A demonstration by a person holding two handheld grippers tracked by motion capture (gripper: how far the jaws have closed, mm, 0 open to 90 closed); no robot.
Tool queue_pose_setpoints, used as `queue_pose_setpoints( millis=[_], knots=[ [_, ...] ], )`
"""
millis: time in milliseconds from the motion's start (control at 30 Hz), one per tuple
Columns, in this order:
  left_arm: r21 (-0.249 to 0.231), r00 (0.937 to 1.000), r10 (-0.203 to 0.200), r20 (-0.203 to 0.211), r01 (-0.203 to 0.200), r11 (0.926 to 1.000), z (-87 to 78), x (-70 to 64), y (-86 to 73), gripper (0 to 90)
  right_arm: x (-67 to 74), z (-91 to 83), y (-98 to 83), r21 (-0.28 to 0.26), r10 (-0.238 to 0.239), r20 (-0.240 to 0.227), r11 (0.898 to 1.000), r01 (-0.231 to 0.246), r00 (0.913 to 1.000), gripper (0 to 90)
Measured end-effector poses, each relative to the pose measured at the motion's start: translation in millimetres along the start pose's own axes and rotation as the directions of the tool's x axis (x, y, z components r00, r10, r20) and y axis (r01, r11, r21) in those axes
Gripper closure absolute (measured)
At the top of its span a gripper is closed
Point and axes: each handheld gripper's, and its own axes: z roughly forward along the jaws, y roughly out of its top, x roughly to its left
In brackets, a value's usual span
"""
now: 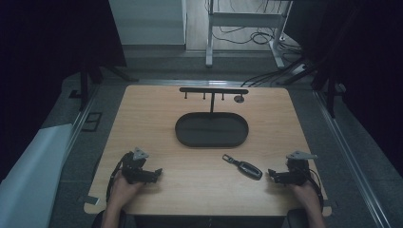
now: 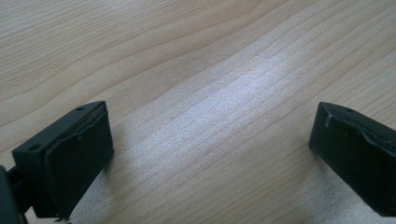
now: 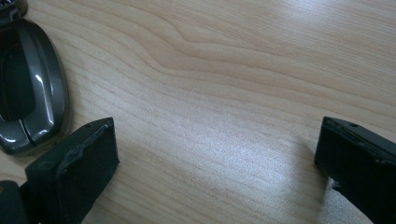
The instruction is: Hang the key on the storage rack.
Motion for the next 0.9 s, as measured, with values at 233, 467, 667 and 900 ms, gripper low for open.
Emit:
queue_pose_setpoints(
  millis=[233,467,667,900],
  knots=[
    [0.000,1.0000,-0.005,-0.003,0.005,1.0000,-0.1,-0.8,-0.2,0.0,1.5,-1.9,0.9,0.010,-0.019,-0.009,1.000,0.019,0.9998,0.0],
    [0.000,1.0000,-0.004,-0.003,0.004,1.0000,-0.1,-0.8,-0.2,0.0,2.2,-10.3,-2.3,0.004,-0.021,-0.014,1.000,0.021,0.9997,0.0],
    [-0.001,1.0000,-0.004,-0.004,0.004,1.0000,0.9,-0.8,0.9,0.0,4.7,-16.9,-2.7,-0.002,-0.041,-0.027,0.999,0.041,0.9988,0.0],
    [-0.002,1.0000,-0.004,-0.004,0.004,1.0000,1.6,-0.9,1.6,0.0,11.3,-24.1,0.2,0.019,-0.076,-0.056,0.997,0.078,0.9955,0.0]
  ],
)
